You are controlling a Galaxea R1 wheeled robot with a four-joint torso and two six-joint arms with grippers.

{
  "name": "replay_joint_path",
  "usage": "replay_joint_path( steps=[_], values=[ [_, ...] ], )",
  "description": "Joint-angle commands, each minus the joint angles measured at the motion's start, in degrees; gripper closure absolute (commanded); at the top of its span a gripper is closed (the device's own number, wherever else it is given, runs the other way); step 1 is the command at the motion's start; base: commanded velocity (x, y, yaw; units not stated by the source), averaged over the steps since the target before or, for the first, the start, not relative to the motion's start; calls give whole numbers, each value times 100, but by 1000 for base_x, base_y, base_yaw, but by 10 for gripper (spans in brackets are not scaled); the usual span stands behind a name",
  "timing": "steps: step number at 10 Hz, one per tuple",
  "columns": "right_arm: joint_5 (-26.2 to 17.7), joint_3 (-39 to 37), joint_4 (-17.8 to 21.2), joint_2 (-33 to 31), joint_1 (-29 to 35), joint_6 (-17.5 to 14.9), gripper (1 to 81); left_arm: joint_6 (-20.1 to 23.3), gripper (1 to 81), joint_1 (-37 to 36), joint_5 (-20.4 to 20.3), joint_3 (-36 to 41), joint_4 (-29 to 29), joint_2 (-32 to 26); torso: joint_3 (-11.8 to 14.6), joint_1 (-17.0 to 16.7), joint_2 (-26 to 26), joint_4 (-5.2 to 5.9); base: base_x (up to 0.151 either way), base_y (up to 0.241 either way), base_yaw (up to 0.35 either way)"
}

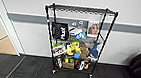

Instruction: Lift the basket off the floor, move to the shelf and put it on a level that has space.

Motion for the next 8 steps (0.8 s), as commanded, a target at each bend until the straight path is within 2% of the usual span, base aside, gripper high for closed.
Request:
replay_joint_path(
  steps=[1,2,3,4,5,7,8],
  values=[
    [-387,546,-4,-268,79,22,10,-34,10,-85,403,582,-31,-425,0,0,0,0,0,0,0],
    [-395,790,-4,-417,88,22,10,-34,10,-93,394,869,-30,-626,0,369,-575,0,0,0,0],
    [-431,1064,-4,-567,123,22,10,-34,10,-120,394,1101,-31,-803,0,389,-610,0,0,0,0],
    [-440,1301,-4,-725,141,22,10,-43,10,-164,394,1233,-39,-909,-522,457,-717,0,0,0,0],
    [-431,1583,-4,-910,184,22,10,-43,10,-242,403,1321,-48,-988,-562,555,-879,0,0,0,0],
    [-440,2066,5,-1288,334,22,10,-43,10,-418,456,1356,-364,-1164,-816,763,-1216,0,0,0,0],
    [-440,2214,5,-1427,438,40,10,-43,10,-488,456,1356,-469,-1208,-476,898,-1428,0,0,0,0]
  ],
)
